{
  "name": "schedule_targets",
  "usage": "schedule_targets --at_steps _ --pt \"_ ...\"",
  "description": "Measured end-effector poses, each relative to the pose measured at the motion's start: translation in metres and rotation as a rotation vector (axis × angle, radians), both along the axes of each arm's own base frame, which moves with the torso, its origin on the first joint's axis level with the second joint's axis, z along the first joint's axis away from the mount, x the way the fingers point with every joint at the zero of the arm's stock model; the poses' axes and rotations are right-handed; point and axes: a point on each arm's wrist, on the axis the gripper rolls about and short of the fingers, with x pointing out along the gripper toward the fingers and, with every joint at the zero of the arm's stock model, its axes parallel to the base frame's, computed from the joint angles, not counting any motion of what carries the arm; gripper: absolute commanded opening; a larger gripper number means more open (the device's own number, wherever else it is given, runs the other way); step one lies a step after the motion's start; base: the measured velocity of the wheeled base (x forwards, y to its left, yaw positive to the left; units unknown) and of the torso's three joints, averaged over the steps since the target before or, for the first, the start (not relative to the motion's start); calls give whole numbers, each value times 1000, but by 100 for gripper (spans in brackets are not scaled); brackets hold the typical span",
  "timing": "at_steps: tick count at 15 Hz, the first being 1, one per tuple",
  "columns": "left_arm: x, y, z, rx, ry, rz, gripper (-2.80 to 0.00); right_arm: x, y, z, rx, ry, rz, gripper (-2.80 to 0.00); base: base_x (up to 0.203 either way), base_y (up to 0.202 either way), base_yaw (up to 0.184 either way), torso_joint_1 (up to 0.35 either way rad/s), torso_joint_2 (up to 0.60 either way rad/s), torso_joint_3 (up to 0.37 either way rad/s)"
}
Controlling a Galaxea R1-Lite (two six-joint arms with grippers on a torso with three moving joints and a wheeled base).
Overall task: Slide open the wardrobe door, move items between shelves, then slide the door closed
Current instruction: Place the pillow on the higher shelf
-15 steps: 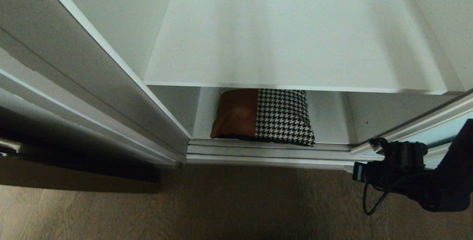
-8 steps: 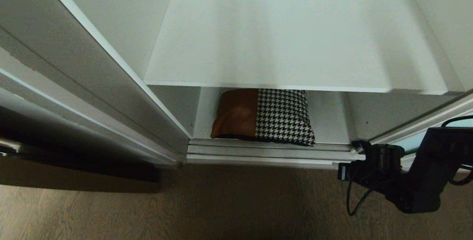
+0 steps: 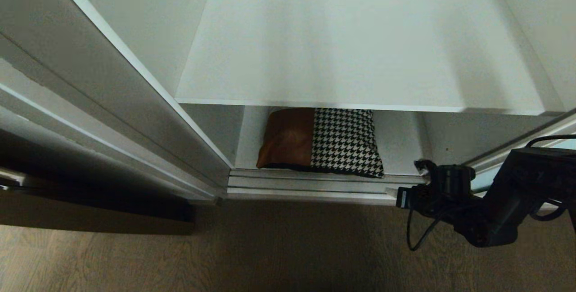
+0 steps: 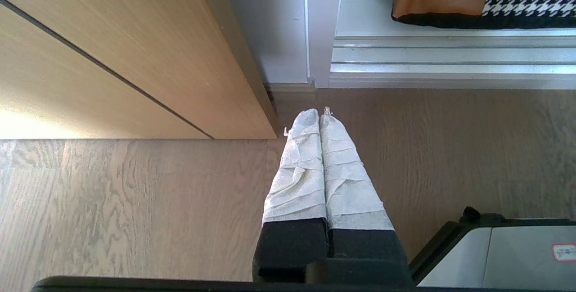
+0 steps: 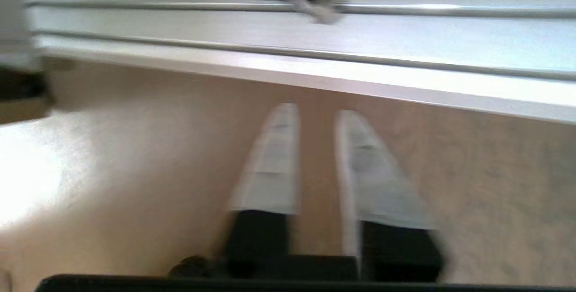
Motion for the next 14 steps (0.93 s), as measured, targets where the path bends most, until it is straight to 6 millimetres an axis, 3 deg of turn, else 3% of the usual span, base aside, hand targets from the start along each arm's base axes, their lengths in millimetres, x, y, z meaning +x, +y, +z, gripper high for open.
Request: schedule_targets --at_steps 6,14 --pt "0 0 0 0 0 0 -280 16 5 14 7 -142 21 0 0 0 0 0 0 0" --pt "0 0 0 0 0 -1 -280 54 12 -4 22 -207 19 0 0 0 0 0 0 0"
